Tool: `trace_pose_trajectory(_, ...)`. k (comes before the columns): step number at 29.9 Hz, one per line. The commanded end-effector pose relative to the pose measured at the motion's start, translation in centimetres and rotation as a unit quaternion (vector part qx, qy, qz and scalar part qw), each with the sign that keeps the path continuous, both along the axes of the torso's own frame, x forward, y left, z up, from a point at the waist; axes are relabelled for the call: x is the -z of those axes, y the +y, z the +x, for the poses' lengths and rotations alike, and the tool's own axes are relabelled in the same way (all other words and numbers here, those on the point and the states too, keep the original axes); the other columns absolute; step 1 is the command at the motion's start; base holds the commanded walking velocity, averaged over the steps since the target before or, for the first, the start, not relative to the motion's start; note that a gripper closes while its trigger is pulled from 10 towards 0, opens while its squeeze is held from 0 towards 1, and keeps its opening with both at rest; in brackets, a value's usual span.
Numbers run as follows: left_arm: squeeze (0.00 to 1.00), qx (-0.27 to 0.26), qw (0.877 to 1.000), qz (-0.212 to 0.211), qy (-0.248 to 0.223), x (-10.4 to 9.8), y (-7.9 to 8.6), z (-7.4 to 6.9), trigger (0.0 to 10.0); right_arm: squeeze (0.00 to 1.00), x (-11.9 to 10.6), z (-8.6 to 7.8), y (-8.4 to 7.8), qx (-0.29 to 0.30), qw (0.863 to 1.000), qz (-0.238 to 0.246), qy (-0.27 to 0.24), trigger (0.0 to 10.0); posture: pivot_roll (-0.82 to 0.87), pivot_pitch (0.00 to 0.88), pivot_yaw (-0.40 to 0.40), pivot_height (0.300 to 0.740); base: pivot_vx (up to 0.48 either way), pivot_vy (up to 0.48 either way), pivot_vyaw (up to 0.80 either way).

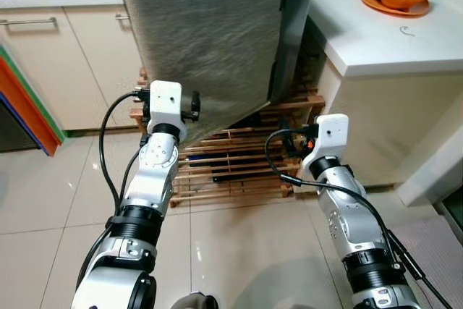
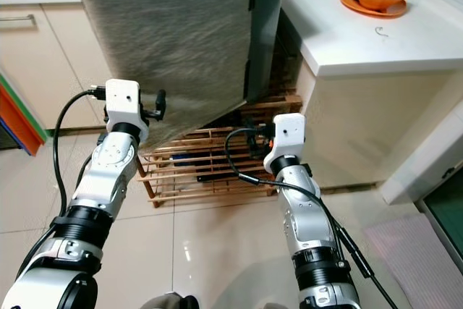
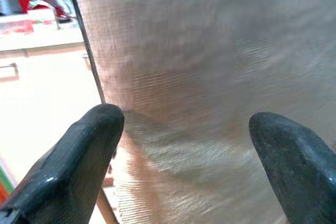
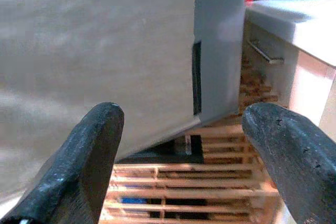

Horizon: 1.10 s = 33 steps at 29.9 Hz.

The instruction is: Restocking fridge

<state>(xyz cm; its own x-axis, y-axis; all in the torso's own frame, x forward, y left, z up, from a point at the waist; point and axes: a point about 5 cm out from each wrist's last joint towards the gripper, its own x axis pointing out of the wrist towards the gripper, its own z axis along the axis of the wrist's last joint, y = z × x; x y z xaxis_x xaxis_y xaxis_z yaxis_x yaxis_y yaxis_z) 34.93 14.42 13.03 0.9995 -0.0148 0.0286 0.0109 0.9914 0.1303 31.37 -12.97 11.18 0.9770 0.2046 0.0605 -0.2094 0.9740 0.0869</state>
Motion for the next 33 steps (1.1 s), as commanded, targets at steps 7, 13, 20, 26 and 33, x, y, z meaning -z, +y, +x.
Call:
trace_pose_trajectory(7,0.00,0.057,0.998,-0.027,0.004,1.2,-1.3,-2.5,10.0,0.00,0.3,-1.1,-1.1,0.011,1.000,0.025,-0.003,10.0,-0.08,0.000,-0.004,0.740,0.000,0.000,0.00)
trace_pose_trajectory(13,0.00,0.027,0.999,-0.035,-0.010,0.5,-1.1,-2.2,10.0,0.00,0.5,-0.6,-0.7,0.009,0.999,0.035,0.010,10.0,-0.08,0.000,-0.005,0.740,0.181,0.246,0.07)
trace_pose_trajectory(20,0.00,-0.013,1.000,-0.028,0.002,0.5,0.8,-1.6,10.0,0.00,0.4,-0.7,-0.7,0.006,0.999,0.034,0.009,10.0,-0.08,0.000,-0.001,0.740,0.268,0.398,0.00)
trace_pose_trajectory(26,0.00,-0.052,0.998,-0.024,0.001,-0.9,1.6,0.8,10.0,0.00,0.8,-0.9,-0.4,0.002,0.999,0.032,0.014,10.0,-0.10,0.000,0.008,0.740,0.288,0.384,0.00)
trace_pose_trajectory(33,0.00,-0.027,1.000,0.007,0.007,-1.3,0.6,1.2,10.0,0.00,0.9,-1.3,0.0,-0.007,1.000,0.023,0.012,10.0,-0.11,0.000,0.024,0.740,0.191,0.197,0.00)
